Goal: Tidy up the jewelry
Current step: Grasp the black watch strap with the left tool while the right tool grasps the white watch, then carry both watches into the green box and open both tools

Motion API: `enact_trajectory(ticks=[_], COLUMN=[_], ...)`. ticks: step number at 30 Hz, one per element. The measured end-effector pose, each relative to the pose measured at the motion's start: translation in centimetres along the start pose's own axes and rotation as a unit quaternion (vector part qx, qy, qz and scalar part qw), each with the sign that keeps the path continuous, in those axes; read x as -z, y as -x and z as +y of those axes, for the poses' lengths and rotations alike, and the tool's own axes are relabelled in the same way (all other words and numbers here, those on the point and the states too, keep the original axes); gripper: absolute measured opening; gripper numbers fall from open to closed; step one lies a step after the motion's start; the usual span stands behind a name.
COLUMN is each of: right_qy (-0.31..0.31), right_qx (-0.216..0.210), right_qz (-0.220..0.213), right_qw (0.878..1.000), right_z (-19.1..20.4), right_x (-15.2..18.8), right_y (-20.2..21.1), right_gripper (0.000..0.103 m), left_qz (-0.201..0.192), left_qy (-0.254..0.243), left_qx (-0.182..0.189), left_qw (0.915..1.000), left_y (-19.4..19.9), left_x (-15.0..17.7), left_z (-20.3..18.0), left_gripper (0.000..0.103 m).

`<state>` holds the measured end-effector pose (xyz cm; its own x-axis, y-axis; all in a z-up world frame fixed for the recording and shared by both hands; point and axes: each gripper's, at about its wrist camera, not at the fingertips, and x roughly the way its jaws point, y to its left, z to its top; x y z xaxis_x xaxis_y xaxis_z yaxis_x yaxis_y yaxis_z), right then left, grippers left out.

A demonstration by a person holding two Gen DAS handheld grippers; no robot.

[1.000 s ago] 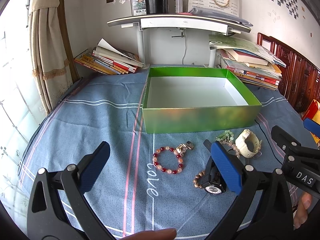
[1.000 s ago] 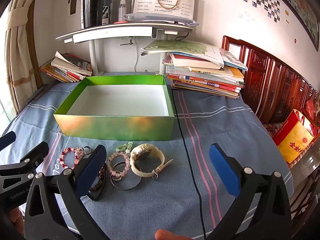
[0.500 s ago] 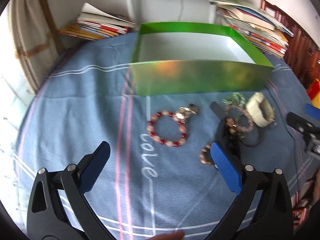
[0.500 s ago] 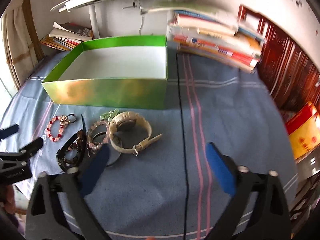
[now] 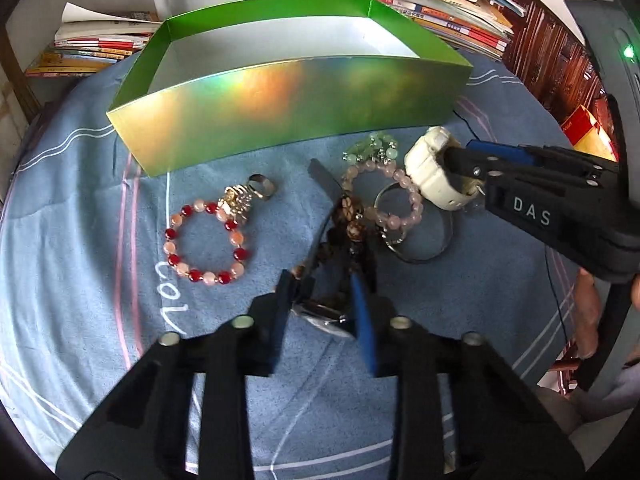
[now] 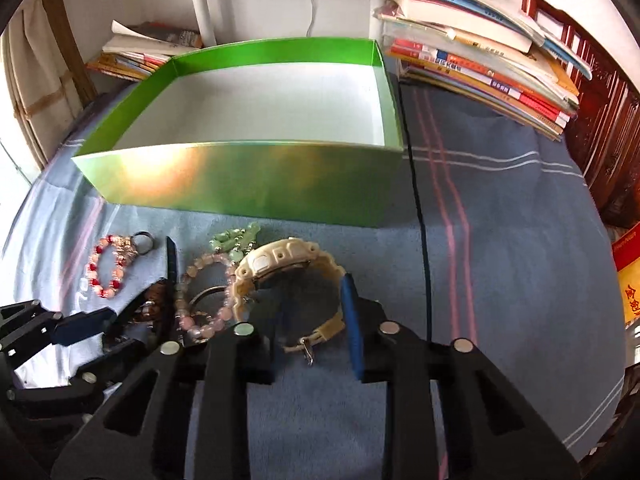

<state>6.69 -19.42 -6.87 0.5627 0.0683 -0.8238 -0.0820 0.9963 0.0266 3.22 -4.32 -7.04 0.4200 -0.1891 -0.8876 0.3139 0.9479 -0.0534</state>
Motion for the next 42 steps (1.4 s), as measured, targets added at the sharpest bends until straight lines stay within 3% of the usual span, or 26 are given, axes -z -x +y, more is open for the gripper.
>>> enact_trajectory(ticks=[2, 4, 9, 13, 19, 20, 21, 24, 29, 33, 35, 37, 40, 42], right_qy=[0.002, 0.005, -0.008, -0.012, -0.012, -0.013, -0.015, -0.016, -0.001, 0.008, 0.007, -0.002, -0.018, -0.017], right_qx=[-0.005, -0.007, -0.024, -0.020, -0.013, -0.015, -0.021, -0.022, -0.008, -0.011, -0.009, -0.009, -0.033, -0.027], right_qz=[0.007, 0.008, -0.013, -0.036, -0.018, -0.016, -0.012, -0.008, -0.001, -0.002, -0.004, -0.005, -0.009, -0.016], right_qw=[1.000, 1.000, 1.000, 0.999, 1.000, 1.000, 1.000, 1.000, 1.000, 1.000, 1.000, 1.000, 0.999, 0.999], right_z=[0.0, -0.1, -1.1, -1.7, -1.6, -1.5, -1.4, -1.5, -1.3, -1.1, -1.0, -1.3, -2.0, -1.9], right_x=[0.1, 0.3, 0.2, -0.2, 0.5, 0.6, 0.7, 0.8, 0.4, 0.4, 0.4, 0.4, 0.4, 0.3], right_y=[-0.6, -0.9, 0.1, 1.6, 0.7, 0.6, 0.4, -0.1, -1.3, -1.8, -1.7, -1.6, -1.0, -0.3], right_gripper=[0.012, 0.001, 0.000, 0.000, 0.001, 0.002, 0.011, 0.046, 0.047, 0.031, 0.029, 0.012, 0.009, 0.009], left_qz=[-0.002, -0.009, -0.019, -0.043, -0.029, -0.026, -0.022, -0.015, -0.013, -0.005, -0.001, 0.001, -0.010, -0.023], left_qy=[0.006, 0.012, 0.039, 0.053, 0.053, 0.052, 0.051, 0.052, 0.055, 0.057, 0.054, 0.056, 0.054, 0.054], left_qx=[-0.004, -0.014, -0.015, -0.013, -0.012, -0.013, -0.015, -0.016, -0.013, -0.008, -0.010, -0.006, -0.007, -0.004], left_qw=[1.0000, 0.9998, 0.9989, 0.9976, 0.9981, 0.9982, 0.9983, 0.9984, 0.9983, 0.9983, 0.9985, 0.9984, 0.9985, 0.9983], left_y=[0.0, 0.2, 1.3, 2.7, 2.1, 1.8, 1.5, 0.7, 0.2, -0.4, -0.7, -0.8, -0.1, 0.7], left_x=[0.0, -0.1, -0.9, -1.3, -1.1, -1.2, -1.1, -1.2, -1.2, -1.3, -1.2, -1.3, -1.3, -1.4], left_z=[0.2, 0.7, 2.4, 3.5, 3.5, 3.4, 3.3, 3.2, 3.3, 3.3, 3.2, 3.2, 3.1, 3.2], left_gripper=[0.025, 0.015, 0.007, 0.006, 0.006, 0.006, 0.006, 0.006, 0.007, 0.008, 0.008, 0.007, 0.007, 0.007])
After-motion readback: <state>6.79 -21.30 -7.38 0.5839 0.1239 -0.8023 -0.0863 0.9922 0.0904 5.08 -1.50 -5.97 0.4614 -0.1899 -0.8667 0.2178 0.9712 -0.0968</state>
